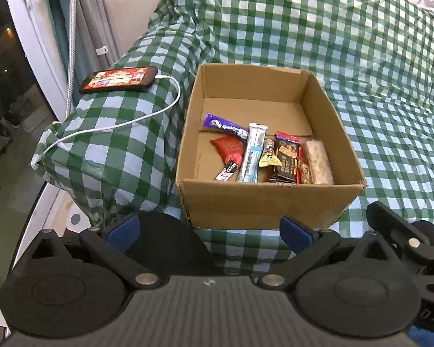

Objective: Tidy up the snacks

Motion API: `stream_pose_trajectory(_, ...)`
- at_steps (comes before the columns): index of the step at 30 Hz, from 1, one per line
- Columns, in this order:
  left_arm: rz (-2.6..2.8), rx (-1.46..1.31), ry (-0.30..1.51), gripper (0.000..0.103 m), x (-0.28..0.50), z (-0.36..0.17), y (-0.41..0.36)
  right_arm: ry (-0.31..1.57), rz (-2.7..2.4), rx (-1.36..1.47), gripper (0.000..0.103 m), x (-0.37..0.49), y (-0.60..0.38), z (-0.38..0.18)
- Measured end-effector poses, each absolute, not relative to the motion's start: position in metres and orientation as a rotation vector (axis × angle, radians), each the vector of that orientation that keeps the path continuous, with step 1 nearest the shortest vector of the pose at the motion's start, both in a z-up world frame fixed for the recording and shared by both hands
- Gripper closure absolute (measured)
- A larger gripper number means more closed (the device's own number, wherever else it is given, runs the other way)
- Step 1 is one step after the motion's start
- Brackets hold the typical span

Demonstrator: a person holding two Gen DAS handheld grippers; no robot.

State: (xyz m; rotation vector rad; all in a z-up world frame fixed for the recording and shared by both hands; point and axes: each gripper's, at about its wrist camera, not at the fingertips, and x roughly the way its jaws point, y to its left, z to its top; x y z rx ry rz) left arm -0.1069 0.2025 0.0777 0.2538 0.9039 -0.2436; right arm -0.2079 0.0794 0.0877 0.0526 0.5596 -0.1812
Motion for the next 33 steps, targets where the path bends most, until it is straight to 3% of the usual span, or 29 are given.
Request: stream_pose_trajectory(33, -0.216, 0.289, 0.905, 0.000, -0.104, 0.072, 0.199, 0.598, -0.166, 0.095, 0.000, -0.201, 0.073, 0.076)
